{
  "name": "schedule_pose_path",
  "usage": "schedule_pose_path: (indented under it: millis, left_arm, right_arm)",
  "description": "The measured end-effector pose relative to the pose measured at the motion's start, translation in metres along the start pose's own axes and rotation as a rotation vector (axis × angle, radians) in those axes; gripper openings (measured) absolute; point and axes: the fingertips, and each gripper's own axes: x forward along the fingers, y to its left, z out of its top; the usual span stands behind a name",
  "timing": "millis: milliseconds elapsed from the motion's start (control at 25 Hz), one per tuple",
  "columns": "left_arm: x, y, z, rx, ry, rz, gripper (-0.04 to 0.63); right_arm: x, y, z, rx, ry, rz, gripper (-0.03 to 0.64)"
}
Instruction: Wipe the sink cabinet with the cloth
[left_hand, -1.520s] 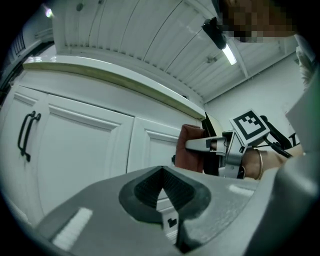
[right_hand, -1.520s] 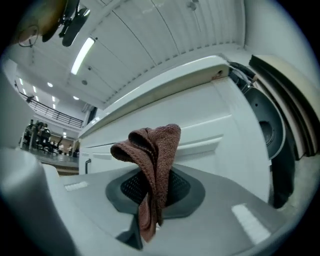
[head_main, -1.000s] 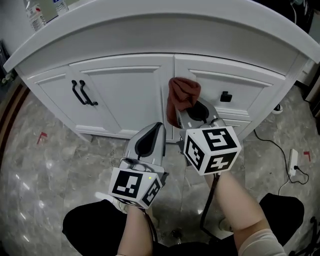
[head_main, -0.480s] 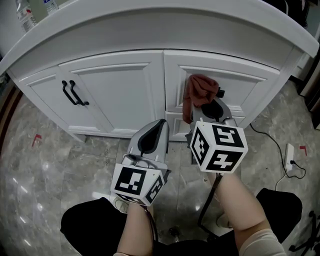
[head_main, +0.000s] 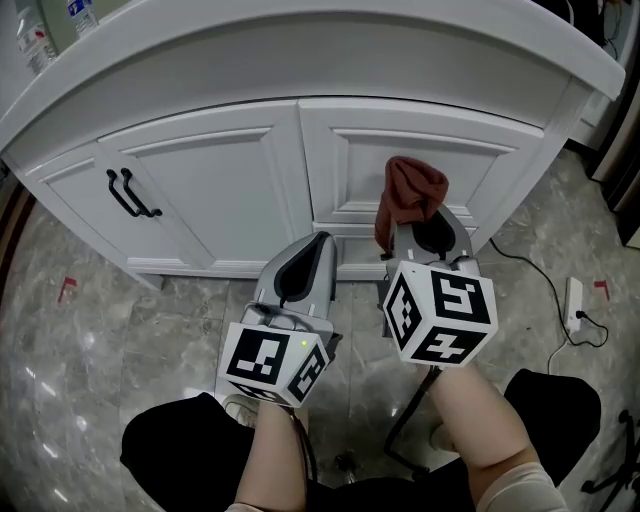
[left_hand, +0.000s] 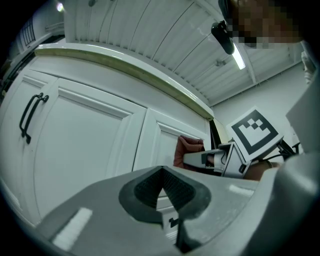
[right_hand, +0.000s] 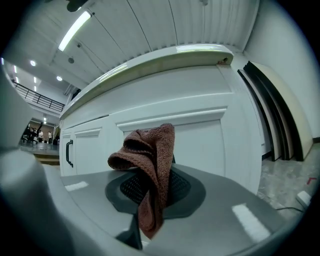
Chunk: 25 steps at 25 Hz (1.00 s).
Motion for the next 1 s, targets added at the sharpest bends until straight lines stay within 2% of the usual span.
schedule_pose_path:
  millis: [280, 480, 600, 720, 880, 1000]
  left_arm:
    - [0.011, -0.011, -0.008, 0.009, 0.009, -0.022, 0.001]
    - [0.018, -0.020, -0.020, 0.029, 0.039, -0.041, 0.000]
    - [0.022, -0.025, -0.024, 0.045, 0.046, -0.053, 0.000]
    - [0.025, -0.028, -0.028, 0.045, 0.052, -0.059, 0.000]
    - [0.029, -0.029, -0.029, 0.041, 0.065, -0.057, 0.000]
    - [0.034, -0.034, -0.028, 0.032, 0.057, -0.061, 0.000]
  right_arm:
    - [-0.013, -0.025, 0.010, -0.001, -0.051, -0.022, 0.087]
    - [-0.013, -0.032, 0.013, -0.065, -0.043, -0.008, 0.089]
    - [-0.010, -0.052, 0.012, -0.043, -0.035, -0.051, 0.083]
    - [-0.001, -0.058, 0.010, -0.020, -0.005, -0.030, 0.083]
    - [0.000, -0.061, 0.010, -0.040, -0.015, -0.006, 0.087]
    - [-0.004, -0.075, 0.011, -0.043, -0.017, -0.027, 0.087]
